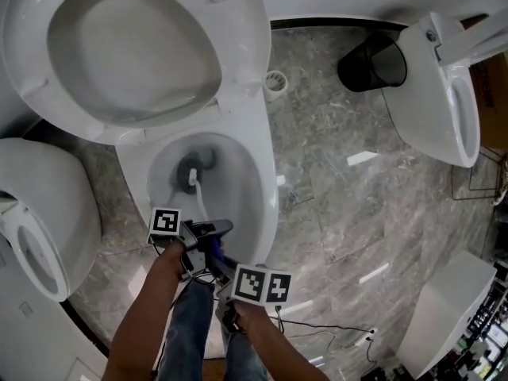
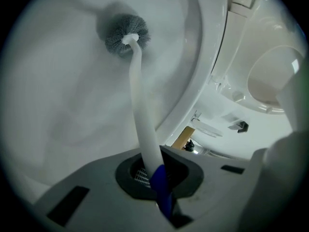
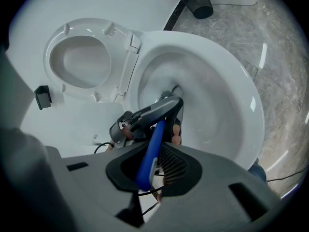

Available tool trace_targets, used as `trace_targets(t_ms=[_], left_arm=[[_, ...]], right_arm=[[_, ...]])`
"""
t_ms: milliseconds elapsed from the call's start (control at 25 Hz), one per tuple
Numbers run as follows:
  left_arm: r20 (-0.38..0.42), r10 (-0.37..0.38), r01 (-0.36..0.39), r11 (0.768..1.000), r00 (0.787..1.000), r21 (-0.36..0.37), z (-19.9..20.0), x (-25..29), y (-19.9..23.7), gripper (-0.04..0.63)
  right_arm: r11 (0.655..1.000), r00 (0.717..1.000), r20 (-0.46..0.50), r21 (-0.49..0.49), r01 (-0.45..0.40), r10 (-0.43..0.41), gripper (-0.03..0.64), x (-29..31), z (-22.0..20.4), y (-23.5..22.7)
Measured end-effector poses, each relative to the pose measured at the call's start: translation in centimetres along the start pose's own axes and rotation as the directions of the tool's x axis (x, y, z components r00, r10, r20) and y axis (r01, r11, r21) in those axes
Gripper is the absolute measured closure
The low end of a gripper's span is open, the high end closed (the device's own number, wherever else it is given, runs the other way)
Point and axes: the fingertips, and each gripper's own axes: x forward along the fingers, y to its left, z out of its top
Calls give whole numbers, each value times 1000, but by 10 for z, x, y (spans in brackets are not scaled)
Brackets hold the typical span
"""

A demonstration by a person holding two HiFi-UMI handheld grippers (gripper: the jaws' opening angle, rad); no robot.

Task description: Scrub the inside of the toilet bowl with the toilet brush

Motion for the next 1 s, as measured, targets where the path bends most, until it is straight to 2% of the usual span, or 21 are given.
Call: trace_targets(t_ms=[360, 640, 800, 1000], left_arm=[[-43, 30, -33, 998, 999, -58, -26, 25, 24, 595], [-77, 26, -33, 995, 997, -97, -41, 53, 28, 595], [-91, 36, -46, 993, 995, -105, -45, 63, 25, 595], [-111, 56, -63, 996, 992, -67, -47, 67, 17, 595]], right_arm=[[997, 1000, -1, 66, 30, -30, 558, -22, -9, -28], [992, 998, 59, 127, 28, -36, 560, -46, 2, -47], [994, 996, 84, 103, 35, -43, 560, -54, 8, -48], [997, 993, 102, 58, 51, -57, 560, -57, 11, -44]])
